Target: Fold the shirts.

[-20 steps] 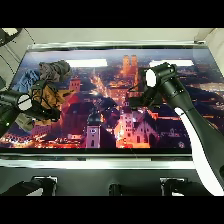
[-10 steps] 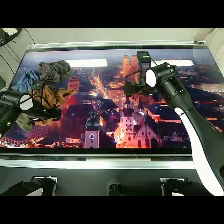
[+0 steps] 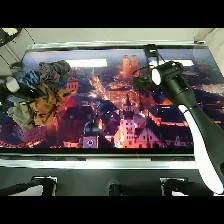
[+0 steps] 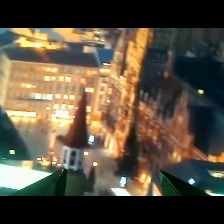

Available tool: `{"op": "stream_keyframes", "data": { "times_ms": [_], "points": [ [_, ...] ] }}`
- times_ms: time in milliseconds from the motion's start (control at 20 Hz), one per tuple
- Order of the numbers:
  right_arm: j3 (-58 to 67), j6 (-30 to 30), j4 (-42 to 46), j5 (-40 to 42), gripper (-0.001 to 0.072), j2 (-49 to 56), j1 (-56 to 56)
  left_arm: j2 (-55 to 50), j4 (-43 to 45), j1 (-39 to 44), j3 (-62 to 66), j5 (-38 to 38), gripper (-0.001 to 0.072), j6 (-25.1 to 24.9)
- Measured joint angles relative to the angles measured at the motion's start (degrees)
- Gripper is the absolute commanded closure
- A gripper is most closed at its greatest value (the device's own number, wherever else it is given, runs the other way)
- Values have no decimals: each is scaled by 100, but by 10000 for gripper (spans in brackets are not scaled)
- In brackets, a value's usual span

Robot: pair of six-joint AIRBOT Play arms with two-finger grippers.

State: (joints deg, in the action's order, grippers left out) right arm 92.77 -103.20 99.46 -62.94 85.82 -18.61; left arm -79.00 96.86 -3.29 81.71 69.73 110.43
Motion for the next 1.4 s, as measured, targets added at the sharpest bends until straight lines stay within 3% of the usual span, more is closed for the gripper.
{"op": "stream_keyframes", "data": {
  "times_ms": [200,400,600,700,750,800,1100,1400],
  "points": [
    [0,289,-236,-422,20,7,415,-1075,-522,-914,927,367,-13,168],
    [0,520,-435,-785,17,11,568,-1864,-848,-1147,1191,15,-13,219],
    [0,599,-721,-938,16,11,597,-2430,-1257,-1102,1270,-437,10,-55],
    [0,616,-863,-1008,16,11,612,-2627,-1327,-1075,1285,-472,252,-170],
    [0,616,-962,-1058,16,11,619,-2715,-1335,-1078,1290,-435,407,-214],
    [0,621,-1051,-1130,16,11,616,-2785,-1340,-1088,1292,-387,685,-251],
    [0,636,-1325,-1364,16,-177,614,-2559,-1661,-1067,1394,302,679,-870],
    [2,638,-599,-1241,16,-1014,614,-673,-2317,-546,1665,70,679,-1497]
  ]
}}
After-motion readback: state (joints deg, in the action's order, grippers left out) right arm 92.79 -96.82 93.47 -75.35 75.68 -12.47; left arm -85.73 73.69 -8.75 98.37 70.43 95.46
